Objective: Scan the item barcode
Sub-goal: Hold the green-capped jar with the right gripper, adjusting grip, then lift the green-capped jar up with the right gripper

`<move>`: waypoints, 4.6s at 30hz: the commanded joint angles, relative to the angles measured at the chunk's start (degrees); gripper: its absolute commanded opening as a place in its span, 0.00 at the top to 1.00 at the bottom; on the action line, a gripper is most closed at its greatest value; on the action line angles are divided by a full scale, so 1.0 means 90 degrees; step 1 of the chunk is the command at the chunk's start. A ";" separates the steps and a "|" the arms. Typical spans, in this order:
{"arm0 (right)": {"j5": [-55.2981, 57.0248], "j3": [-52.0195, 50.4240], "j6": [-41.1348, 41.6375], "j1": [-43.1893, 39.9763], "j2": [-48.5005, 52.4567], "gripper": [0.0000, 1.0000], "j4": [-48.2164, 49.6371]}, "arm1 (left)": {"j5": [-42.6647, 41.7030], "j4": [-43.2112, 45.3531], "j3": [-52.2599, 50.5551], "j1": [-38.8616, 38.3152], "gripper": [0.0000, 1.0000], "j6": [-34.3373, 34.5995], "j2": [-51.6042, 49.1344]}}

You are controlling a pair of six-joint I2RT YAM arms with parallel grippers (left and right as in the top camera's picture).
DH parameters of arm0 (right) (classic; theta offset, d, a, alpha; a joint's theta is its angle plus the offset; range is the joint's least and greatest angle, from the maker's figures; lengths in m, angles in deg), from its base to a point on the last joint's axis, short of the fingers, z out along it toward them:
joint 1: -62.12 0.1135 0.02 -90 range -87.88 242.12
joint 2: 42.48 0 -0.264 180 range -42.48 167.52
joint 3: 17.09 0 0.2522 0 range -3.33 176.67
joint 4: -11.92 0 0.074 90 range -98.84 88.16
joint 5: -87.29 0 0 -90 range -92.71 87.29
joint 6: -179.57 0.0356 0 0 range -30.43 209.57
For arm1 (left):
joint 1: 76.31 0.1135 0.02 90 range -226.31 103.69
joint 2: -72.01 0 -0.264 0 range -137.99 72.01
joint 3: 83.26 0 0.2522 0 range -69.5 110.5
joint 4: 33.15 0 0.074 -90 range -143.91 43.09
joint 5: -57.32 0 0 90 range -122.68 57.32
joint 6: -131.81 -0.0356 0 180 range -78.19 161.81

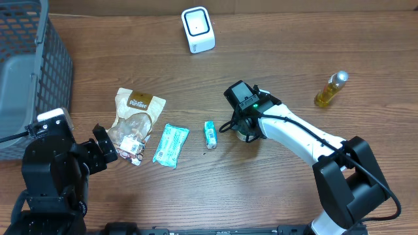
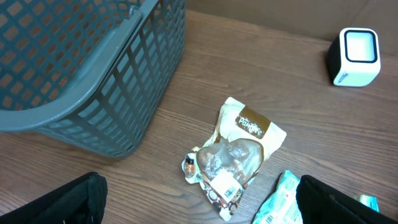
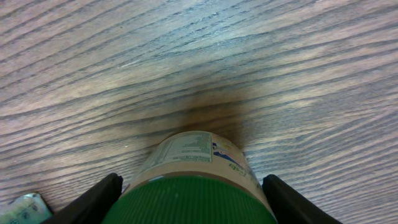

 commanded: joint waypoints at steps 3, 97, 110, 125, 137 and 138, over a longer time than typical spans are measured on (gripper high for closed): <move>0.0168 -0.0085 -0.0058 -0.0024 -0.0005 0.20 -0.0075 | 0.0068 0.0005 0.0034 0.0034 0.01 0.0017 0.0024; -0.6861 0.2514 -0.1479 -0.0605 -0.0066 0.66 -0.5015 | 0.0068 0.0005 0.0034 0.0034 0.00 0.0017 0.0024; -0.7419 0.2514 -0.1287 -0.0605 -0.0066 0.72 -0.5110 | 0.0068 0.0005 0.0034 0.0034 0.00 0.0015 0.0024; -0.8085 0.2514 -0.1290 -0.0607 -0.0066 0.73 -0.5229 | 0.0068 0.0005 0.0034 0.0034 0.01 0.0017 0.0024; -0.8085 0.2514 -0.1290 -0.0605 -0.0066 0.73 -0.5229 | 0.0068 0.0005 0.0034 0.0034 0.00 0.0017 0.0024; -0.8085 0.2514 -0.1290 -0.0605 -0.0066 0.73 -0.5229 | 0.0068 0.0005 0.0034 0.0034 0.01 0.0017 0.0024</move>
